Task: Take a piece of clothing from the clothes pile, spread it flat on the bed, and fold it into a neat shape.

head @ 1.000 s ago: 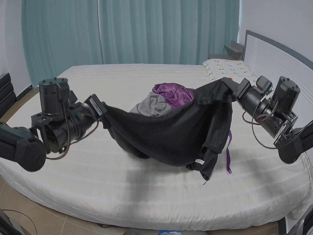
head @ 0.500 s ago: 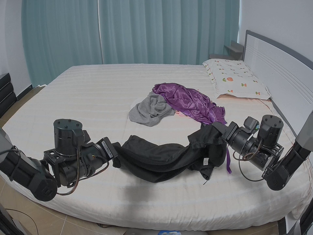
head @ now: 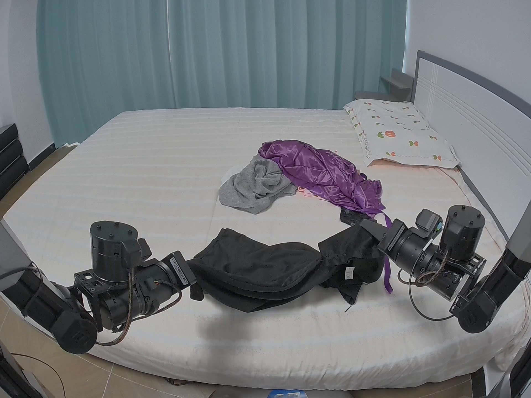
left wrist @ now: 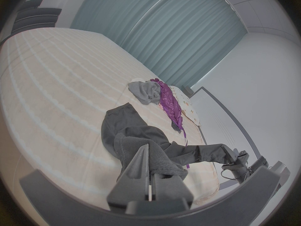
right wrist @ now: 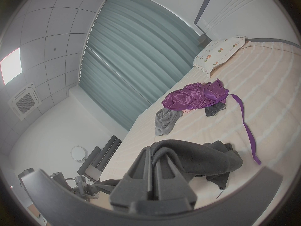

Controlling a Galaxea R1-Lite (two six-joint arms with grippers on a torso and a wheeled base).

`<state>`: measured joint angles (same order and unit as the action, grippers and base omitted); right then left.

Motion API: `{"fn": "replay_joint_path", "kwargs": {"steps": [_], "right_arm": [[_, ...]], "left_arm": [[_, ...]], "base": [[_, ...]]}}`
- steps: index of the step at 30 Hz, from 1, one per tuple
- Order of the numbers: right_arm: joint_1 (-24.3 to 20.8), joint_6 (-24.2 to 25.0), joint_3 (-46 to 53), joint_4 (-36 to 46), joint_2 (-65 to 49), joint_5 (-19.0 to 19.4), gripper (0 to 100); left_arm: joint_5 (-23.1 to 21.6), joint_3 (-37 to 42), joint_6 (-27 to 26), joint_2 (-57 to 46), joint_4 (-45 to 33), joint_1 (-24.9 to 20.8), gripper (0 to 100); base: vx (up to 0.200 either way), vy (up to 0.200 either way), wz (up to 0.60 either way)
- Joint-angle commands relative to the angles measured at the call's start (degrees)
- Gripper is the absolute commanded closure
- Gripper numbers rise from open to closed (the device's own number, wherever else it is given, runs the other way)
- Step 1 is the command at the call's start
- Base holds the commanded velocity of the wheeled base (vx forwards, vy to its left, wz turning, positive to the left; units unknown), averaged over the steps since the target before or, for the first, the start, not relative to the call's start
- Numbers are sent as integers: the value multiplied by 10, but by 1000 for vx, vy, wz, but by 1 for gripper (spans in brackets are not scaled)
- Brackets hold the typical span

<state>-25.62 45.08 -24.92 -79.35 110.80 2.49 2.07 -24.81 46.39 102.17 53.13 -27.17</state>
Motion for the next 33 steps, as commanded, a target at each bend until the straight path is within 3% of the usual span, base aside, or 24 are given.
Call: {"fn": "replay_joint_path", "kwargs": {"steps": [1, 4, 15, 22, 33], "right_arm": [[-7, -1, 9, 1, -27, 1, 100], [-7, -1, 10, 1, -26, 0, 100], [-6, -1, 9, 0, -24, 0, 100], [-7, 0, 9, 0, -23, 0, 100], [-3, 0, 6, -1, -26, -1, 100]], "left_arm": [[0, 9, 2, 7, 0, 2, 100], [0, 8, 2, 7, 1, 2, 100], [1, 2, 16, 5, 2, 2, 100], [-1, 0, 57, -2, 31, 4, 100], [-1, -2, 58, -5, 35, 5, 100]], "base": [[-200, 0, 0], [-200, 0, 0], [0, 0, 0], [0, 0, 0], [0, 200, 0]]}}
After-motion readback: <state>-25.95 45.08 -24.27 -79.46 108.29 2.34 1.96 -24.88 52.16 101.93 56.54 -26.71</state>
